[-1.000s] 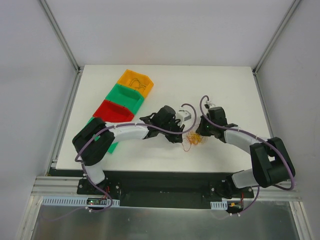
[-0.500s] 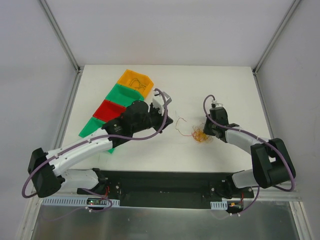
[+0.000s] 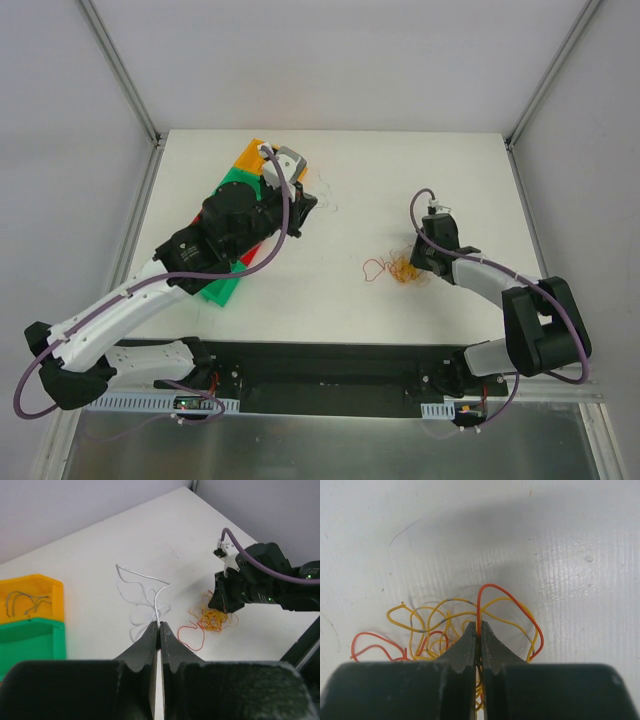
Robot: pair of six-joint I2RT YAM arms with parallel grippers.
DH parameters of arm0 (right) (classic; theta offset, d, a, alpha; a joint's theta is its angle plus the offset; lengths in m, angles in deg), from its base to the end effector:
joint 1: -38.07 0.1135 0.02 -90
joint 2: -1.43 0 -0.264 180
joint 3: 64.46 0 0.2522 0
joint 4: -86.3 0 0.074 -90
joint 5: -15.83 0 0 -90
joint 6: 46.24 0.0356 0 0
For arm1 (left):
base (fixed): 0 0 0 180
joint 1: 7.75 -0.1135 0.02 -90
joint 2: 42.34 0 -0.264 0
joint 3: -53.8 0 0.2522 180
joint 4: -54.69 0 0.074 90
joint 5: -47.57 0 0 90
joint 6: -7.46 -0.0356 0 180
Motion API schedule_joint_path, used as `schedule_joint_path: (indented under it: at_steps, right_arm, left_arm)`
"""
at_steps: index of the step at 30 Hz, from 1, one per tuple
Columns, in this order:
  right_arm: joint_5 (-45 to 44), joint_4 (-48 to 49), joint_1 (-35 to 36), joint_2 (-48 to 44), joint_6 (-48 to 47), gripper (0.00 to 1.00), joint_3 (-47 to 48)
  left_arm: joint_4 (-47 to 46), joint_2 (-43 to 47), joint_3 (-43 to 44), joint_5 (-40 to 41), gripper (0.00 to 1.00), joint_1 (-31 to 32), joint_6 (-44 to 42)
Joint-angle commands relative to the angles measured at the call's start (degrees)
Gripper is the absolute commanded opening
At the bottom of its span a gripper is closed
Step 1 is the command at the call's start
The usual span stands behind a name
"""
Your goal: Untangle the cables
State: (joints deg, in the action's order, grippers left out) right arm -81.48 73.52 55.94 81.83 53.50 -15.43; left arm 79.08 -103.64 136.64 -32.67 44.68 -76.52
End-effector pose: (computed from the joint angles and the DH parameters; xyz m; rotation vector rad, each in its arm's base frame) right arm 0.2581 0.0785 0.1664 -0.1026 2.3330 0.0908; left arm 0.1491 -0.1840 0.4322 0.5280 1.5726 -0.6449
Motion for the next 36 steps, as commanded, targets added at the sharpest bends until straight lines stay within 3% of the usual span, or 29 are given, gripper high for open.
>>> schedule_joint_path:
  at_steps: [1, 6, 8, 10, 12, 15, 17, 21, 24, 25, 27, 31, 36]
  right_arm:
    - [-0.5, -0.7, -0.8, -0.3, 0.8, 0.01, 1.8]
    - [0.6, -0.2, -0.9, -1.6, 0.5, 0.01, 0.7]
    - [1.4, 0.3, -0.9, -1.7, 0.0, 0.01, 0.7]
    - [4.2, 0.7, -0.9, -1.1, -1.2, 0.02, 0.9]
    - [8.6, 1.1, -0.9, -0.9, -2.4, 0.15, 1.1]
    - [11.7, 2.8, -0.8, -4.4, -3.5, 0.53, 0.0]
    - [10.6, 2.7, -0.3, -8.6, -4.6, 0.68, -0.6]
    - [12.1, 0.2, 0.2, -16.4, -7.3, 0.80, 0.1]
    - [28.1, 11.6, 0.5, -20.5, -7.1, 0.83, -4.3]
    - [33.5, 20.4, 0.7, -21.1, -5.4, 0.83, -6.9]
    - [39.0, 28.3, 1.5, -20.4, -3.3, 0.83, -9.6]
    - [43.3, 30.7, 3.6, -16.6, -0.4, 0.79, -7.6]
    - [40.2, 31.7, 5.9, -16.0, 2.8, 0.75, -6.9]
  left_arm:
    - [1.6, -0.6, 7.8, 5.3, 0.00, -0.3, -5.5]
    - [3.2, -4.1, 13.3, 6.8, 0.00, -3.0, -10.1]
    - [3.7, -4.9, 13.6, 0.1, 0.00, -6.9, -7.0]
    - [2.9, -4.9, 12.5, -11.5, 0.00, -11.9, -1.6]
    - [0.5, -5.2, 10.2, -20.0, 0.00, -15.1, 0.6]
    - [-2.3, -5.4, 5.7, -24.0, 0.00, -15.4, 1.3]
    - [-4.0, -5.3, 2.0, -24.3, 0.00, -15.5, 2.3]
    - [-7.7, -5.8, -2.6, -27.3, 0.00, -15.7, 4.9]
    - [-9.8, -6.9, -3.9, -30.2, 0.00, -15.9, 6.6]
    - [-10.4, -7.3, -4.1, -31.2, 0.00, -15.9, 7.1]
    - [-10.5, -8.2, -4.1, -32.8, 0.00, -15.9, 8.2]
    - [-12.8, -9.6, -4.4, -35.5, 0.00, -16.0, 10.3]
    - [-15.0, -10.7, -5.4, -37.5, 0.00, -16.0, 12.9]
